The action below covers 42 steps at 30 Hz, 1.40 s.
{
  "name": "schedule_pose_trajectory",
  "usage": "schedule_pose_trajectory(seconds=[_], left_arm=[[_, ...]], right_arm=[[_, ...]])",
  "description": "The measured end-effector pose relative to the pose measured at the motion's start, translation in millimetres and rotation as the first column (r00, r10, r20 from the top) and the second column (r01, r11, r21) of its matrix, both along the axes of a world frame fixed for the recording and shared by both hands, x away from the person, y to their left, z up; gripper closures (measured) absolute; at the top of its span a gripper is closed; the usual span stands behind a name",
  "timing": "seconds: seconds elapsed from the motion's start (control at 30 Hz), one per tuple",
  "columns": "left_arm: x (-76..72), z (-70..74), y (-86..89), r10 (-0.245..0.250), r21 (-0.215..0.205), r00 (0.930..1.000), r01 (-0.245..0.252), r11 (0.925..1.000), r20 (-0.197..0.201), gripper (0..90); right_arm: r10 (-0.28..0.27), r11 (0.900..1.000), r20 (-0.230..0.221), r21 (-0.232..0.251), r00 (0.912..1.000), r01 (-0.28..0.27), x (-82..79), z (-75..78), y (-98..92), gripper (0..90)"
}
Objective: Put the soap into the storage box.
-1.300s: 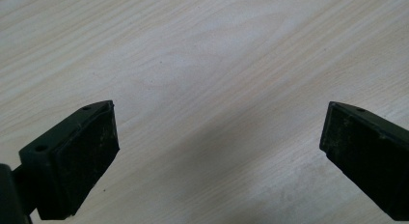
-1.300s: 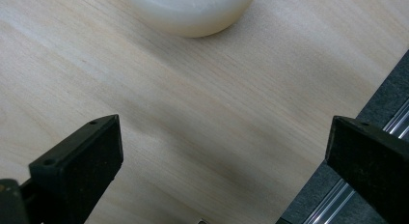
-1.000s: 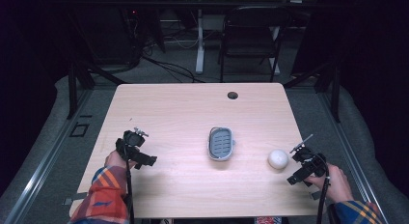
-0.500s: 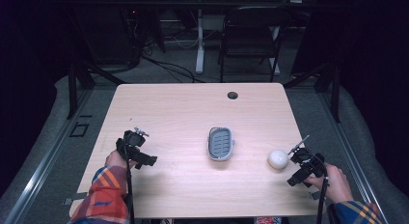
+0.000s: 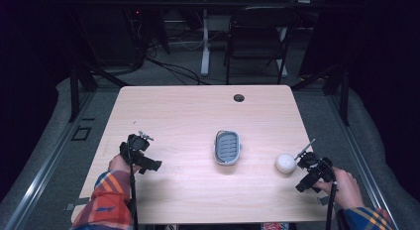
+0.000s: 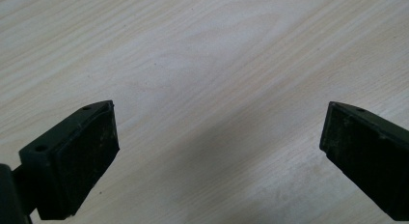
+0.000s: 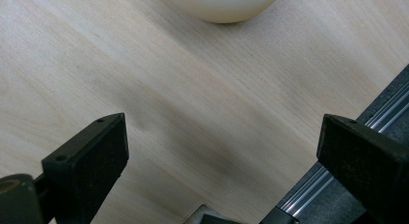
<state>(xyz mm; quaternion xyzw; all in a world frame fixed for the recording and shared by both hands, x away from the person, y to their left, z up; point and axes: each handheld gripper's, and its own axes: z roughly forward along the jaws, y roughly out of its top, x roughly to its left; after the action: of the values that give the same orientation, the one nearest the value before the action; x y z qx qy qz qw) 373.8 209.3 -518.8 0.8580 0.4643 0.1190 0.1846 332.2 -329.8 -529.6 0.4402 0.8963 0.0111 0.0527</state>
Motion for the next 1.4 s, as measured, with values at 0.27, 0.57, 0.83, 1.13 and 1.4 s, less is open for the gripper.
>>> schedule_pose_trajectory(seconds=[0.27,0.57,0.83,1.13,1.4], left_arm=[[0.1,-0.1,-0.4,0.003,0.002,1.0,-0.003,1.0,0.0,0.1],[0.3,-0.6,-1.2,0.002,0.007,1.0,-0.002,1.0,-0.002,0.1],[0.4,-0.9,-1.6,0.001,0.008,1.0,-0.001,1.0,-0.002,0.1],[0.7,-1.1,-1.5,0.0,0.008,1.0,0.0,1.0,-0.003,0.1],[0.7,-1.0,-1.7,-0.001,0.008,1.0,0.001,1.0,-0.002,0.1]], right_arm=[[0.015,1.0,0.011,-0.013,0.9998,-0.015,2.8,6.4,3.8,0.0],[0.028,1.0,0.04,-0.003,0.9988,-0.028,9.2,11.3,11.4,0.0],[0.04,0.999,0.053,-0.006,0.9978,-0.04,15.4,11.7,16.7,0.0],[0.035,0.999,0.052,0.019,0.998,-0.036,24.8,13.7,18.7,0.0],[0.036,0.999,0.046,0.026,0.9983,-0.037,36.3,18.6,21.6,0.0]])
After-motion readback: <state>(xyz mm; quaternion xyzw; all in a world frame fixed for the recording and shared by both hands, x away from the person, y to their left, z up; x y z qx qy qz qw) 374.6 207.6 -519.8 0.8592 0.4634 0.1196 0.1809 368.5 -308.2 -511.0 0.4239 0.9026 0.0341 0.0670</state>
